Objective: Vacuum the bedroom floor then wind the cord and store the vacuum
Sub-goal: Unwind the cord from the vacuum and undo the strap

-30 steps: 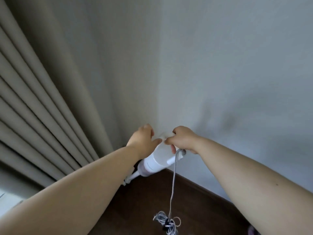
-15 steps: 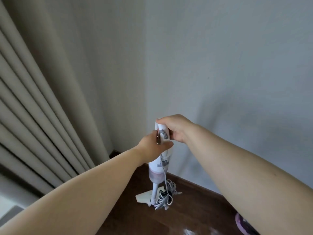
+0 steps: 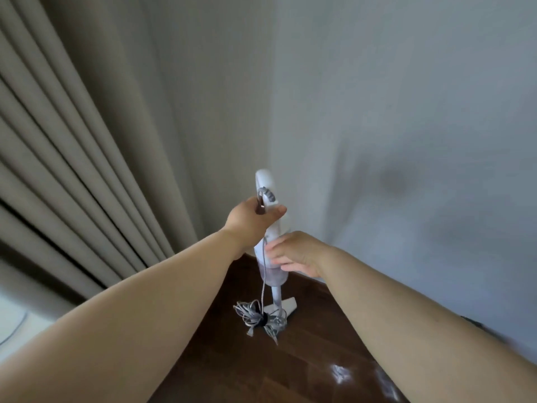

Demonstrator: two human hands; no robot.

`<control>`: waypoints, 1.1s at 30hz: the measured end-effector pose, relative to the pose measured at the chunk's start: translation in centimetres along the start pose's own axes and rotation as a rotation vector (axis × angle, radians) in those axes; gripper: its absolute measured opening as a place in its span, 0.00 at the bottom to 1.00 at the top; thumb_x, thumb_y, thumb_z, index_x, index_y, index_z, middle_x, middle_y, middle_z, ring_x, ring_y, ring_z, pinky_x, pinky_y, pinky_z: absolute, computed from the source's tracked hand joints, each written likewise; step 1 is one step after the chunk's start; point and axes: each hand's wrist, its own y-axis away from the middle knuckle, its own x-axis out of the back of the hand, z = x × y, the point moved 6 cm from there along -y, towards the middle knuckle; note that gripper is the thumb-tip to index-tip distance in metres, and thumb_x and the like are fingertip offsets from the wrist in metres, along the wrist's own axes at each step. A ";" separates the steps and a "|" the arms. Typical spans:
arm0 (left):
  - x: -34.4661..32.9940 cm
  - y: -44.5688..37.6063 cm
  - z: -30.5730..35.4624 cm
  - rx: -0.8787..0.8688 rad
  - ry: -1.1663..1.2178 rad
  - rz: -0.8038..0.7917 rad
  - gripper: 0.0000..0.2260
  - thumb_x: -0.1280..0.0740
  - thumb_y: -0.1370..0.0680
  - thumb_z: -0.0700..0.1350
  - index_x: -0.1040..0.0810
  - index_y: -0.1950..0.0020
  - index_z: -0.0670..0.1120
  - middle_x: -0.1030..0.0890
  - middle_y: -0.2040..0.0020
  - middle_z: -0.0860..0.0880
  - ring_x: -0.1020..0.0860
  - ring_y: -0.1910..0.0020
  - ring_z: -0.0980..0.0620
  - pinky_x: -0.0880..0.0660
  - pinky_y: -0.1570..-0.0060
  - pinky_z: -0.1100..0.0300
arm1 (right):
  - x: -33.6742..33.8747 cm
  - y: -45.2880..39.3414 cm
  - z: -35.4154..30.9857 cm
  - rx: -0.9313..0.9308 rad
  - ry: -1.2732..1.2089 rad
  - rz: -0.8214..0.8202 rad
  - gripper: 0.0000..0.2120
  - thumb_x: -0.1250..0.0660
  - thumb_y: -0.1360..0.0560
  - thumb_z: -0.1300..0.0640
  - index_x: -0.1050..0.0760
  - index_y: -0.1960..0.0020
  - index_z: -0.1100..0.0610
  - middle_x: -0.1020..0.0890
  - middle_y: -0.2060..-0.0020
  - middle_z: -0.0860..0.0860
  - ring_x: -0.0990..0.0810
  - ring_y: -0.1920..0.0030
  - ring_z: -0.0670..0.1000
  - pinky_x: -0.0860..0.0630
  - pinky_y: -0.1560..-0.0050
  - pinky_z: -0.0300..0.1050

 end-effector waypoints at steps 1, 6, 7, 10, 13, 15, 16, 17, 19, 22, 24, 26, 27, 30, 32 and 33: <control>0.1 -0.2 0.1 0.002 -0.021 0.001 0.19 0.32 0.25 0.59 0.25 0.46 0.44 0.23 0.56 0.49 0.25 0.57 0.50 0.26 0.53 0.55 | -0.5 -0.4 -0.3 0.018 0.027 -0.002 0.12 0.31 0.26 0.62 0.21 0.43 0.58 0.20 0.40 0.56 0.22 0.39 0.54 0.28 0.36 0.48; 0.6 -0.9 0.6 0.022 -0.037 0.011 0.19 0.33 0.24 0.59 0.24 0.45 0.44 0.19 0.50 0.45 0.20 0.48 0.47 0.24 0.44 0.51 | -2.7 -1.5 -0.6 0.172 0.130 0.022 0.11 0.32 0.24 0.57 0.24 0.42 0.55 0.22 0.43 0.52 0.25 0.39 0.52 0.31 0.34 0.48; 0.6 -1.1 0.7 0.021 -0.035 0.011 0.19 0.33 0.24 0.59 0.24 0.46 0.44 0.18 0.50 0.45 0.20 0.49 0.47 0.23 0.45 0.52 | -2.7 -1.7 -0.7 0.190 0.147 0.032 0.06 0.32 0.24 0.56 0.23 0.47 0.53 0.21 0.47 0.51 0.25 0.41 0.51 0.31 0.35 0.48; 0.4 -1.5 0.6 0.012 0.021 0.003 0.17 0.33 0.23 0.57 0.25 0.45 0.45 0.18 0.58 0.48 0.20 0.59 0.53 0.26 0.58 0.61 | -1.7 -2.2 -0.8 0.174 0.237 0.023 0.06 0.33 0.24 0.54 0.23 0.58 0.56 0.17 0.58 0.50 0.21 0.48 0.51 0.28 0.37 0.48; 0.2 -1.9 0.6 0.003 0.107 0.027 0.13 0.34 0.21 0.53 0.26 0.44 0.45 0.18 0.59 0.49 0.22 0.67 0.59 0.28 0.63 0.64 | 0.7 -1.2 0.0 0.156 0.303 0.019 0.08 0.32 0.27 0.58 0.24 0.65 0.57 0.18 0.67 0.50 0.20 0.59 0.50 0.26 0.40 0.49; 0.2 -2.4 0.5 0.017 0.181 0.046 0.10 0.34 0.21 0.52 0.26 0.46 0.46 0.19 0.56 0.49 0.21 0.70 0.61 0.28 0.64 0.63 | 2.9 -0.4 1.6 0.119 0.398 0.052 0.08 0.32 0.27 0.57 0.23 0.65 0.56 0.17 0.66 0.50 0.21 0.60 0.49 0.25 0.43 0.46; 0.2 -2.6 0.5 0.026 0.218 0.056 0.09 0.35 0.20 0.51 0.27 0.46 0.47 0.19 0.56 0.50 0.20 0.69 0.61 0.28 0.65 0.63 | 4.1 -0.1 2.7 0.081 0.469 0.064 0.08 0.32 0.27 0.56 0.22 0.64 0.56 0.16 0.63 0.50 0.21 0.60 0.48 0.26 0.44 0.45; 0.3 -2.8 0.5 0.034 0.249 0.066 0.08 0.35 0.20 0.50 0.27 0.46 0.47 0.20 0.57 0.50 0.19 0.67 0.59 0.28 0.65 0.62 | 5.1 0.3 3.9 0.032 0.540 0.076 0.09 0.33 0.26 0.55 0.22 0.63 0.56 0.16 0.60 0.51 0.21 0.59 0.49 0.26 0.44 0.44; 0.2 -3.1 0.7 0.048 0.283 0.078 0.08 0.36 0.20 0.49 0.28 0.45 0.46 0.20 0.59 0.51 0.18 0.63 0.57 0.27 0.62 0.60 | 7.2 0.9 5.7 -0.040 0.590 0.123 0.12 0.36 0.22 0.52 0.21 0.61 0.56 0.16 0.54 0.53 0.18 0.53 0.51 0.25 0.43 0.44; -0.3 -3.5 1.1 0.078 0.346 0.079 0.11 0.36 0.20 0.46 0.31 0.41 0.43 0.20 0.59 0.50 0.18 0.61 0.55 0.25 0.55 0.57 | 9.3 1.9 5.0 -0.033 0.452 0.220 0.16 0.40 0.19 0.51 0.24 0.62 0.56 0.18 0.58 0.52 0.19 0.58 0.50 0.24 0.55 0.40; -0.7 -3.5 1.1 0.090 0.377 0.051 0.15 0.32 0.22 0.42 0.32 0.39 0.41 0.19 0.57 0.47 0.18 0.59 0.53 0.22 0.48 0.54 | 10.6 2.5 3.1 0.027 0.325 0.312 0.16 0.40 0.19 0.51 0.25 0.62 0.57 0.20 0.63 0.52 0.25 0.66 0.48 0.26 0.61 0.38; -1.3 -3.4 1.2 0.099 0.389 0.007 0.21 0.27 0.27 0.39 0.33 0.39 0.41 0.19 0.52 0.43 0.18 0.53 0.48 0.22 0.42 0.50 | 12.0 3.6 1.0 0.108 0.201 0.361 0.15 0.39 0.20 0.51 0.24 0.62 0.57 0.20 0.67 0.53 0.28 0.69 0.48 0.27 0.62 0.40; -1.6 -3.2 1.3 0.105 0.392 -0.015 0.23 0.26 0.29 0.38 0.33 0.39 0.42 0.20 0.48 0.42 0.18 0.50 0.47 0.22 0.41 0.48 | 12.5 4.3 -0.1 0.153 0.141 0.366 0.15 0.38 0.20 0.51 0.24 0.62 0.57 0.20 0.68 0.53 0.28 0.70 0.49 0.25 0.61 0.42; -2.8 -2.3 1.9 0.117 0.367 -0.078 0.32 0.22 0.32 0.42 0.36 0.36 0.44 0.23 0.43 0.44 0.20 0.46 0.47 0.25 0.38 0.46 | 13.7 6.9 -4.2 0.309 -0.056 0.380 0.15 0.38 0.20 0.51 0.24 0.61 0.58 0.21 0.69 0.53 0.27 0.71 0.49 0.23 0.60 0.44; -3.9 -1.5 2.8 0.093 0.313 -0.111 0.36 0.21 0.34 0.47 0.38 0.33 0.44 0.25 0.43 0.47 0.22 0.43 0.47 0.27 0.36 0.46 | 13.9 8.5 -7.2 0.411 -0.202 0.374 0.15 0.38 0.20 0.51 0.25 0.62 0.57 0.22 0.70 0.52 0.27 0.72 0.48 0.22 0.63 0.42; -4.5 -1.0 3.4 0.077 0.274 -0.125 0.38 0.20 0.34 0.48 0.39 0.33 0.44 0.26 0.43 0.48 0.24 0.40 0.46 0.28 0.35 0.48 | 13.9 9.2 -8.6 0.456 -0.268 0.357 0.15 0.38 0.20 0.51 0.25 0.62 0.57 0.22 0.71 0.51 0.26 0.73 0.47 0.21 0.64 0.41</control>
